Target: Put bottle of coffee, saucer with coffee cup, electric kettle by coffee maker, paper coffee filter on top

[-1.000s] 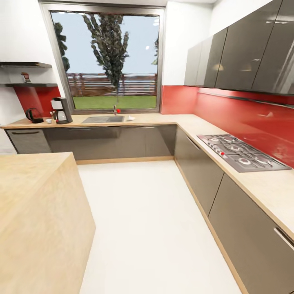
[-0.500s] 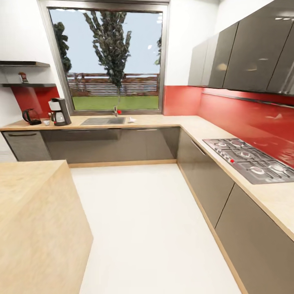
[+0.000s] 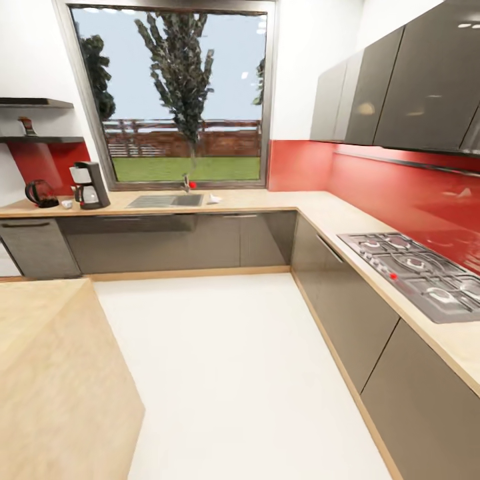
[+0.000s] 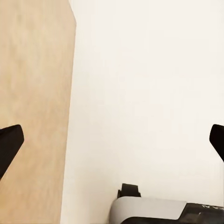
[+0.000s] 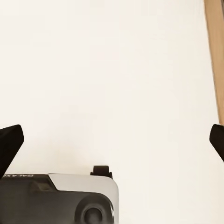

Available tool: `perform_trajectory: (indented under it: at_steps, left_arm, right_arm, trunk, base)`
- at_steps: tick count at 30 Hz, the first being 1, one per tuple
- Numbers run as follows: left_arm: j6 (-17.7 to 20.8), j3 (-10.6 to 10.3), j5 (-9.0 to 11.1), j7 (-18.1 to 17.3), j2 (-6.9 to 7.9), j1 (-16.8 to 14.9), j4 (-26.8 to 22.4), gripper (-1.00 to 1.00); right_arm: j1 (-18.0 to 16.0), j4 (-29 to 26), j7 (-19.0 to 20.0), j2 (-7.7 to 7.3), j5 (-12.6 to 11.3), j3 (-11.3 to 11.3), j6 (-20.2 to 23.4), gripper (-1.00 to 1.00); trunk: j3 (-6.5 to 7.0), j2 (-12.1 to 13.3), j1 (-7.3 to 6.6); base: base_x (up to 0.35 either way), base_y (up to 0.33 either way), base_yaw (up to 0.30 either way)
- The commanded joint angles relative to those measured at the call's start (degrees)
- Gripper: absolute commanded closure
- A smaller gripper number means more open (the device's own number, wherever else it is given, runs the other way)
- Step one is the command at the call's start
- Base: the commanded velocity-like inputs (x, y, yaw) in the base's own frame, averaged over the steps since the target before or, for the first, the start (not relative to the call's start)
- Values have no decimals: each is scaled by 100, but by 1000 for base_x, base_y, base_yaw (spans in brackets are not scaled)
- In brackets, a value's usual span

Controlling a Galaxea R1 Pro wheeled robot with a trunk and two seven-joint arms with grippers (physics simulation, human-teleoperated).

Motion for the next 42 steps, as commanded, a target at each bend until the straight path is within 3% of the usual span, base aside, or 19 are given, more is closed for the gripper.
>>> perform_trajectory:
  at_steps: [1,18,42]
  left_arm:
    - [-17,10,-1,0,-1,-7,3,-100]
    - [-11,19,5,3,-1,-6,3,-100]
    - [-10,17,2,2,-1,-6,5,-100]
  right_arm:
    - [-4,2,2,0,2,-3,-13,-100]
    - [-5,8,-19,0,2,-6,-14,-100]
    - [-4,19,-25,0,10,-6,-135,-100]
  trunk:
    - [-12,-11,7]
    - [-12,-11,7]
    - [-12,-11,7]
  base:
    - [339,0,0]
    - [339,0,126]
    - [339,0,7]
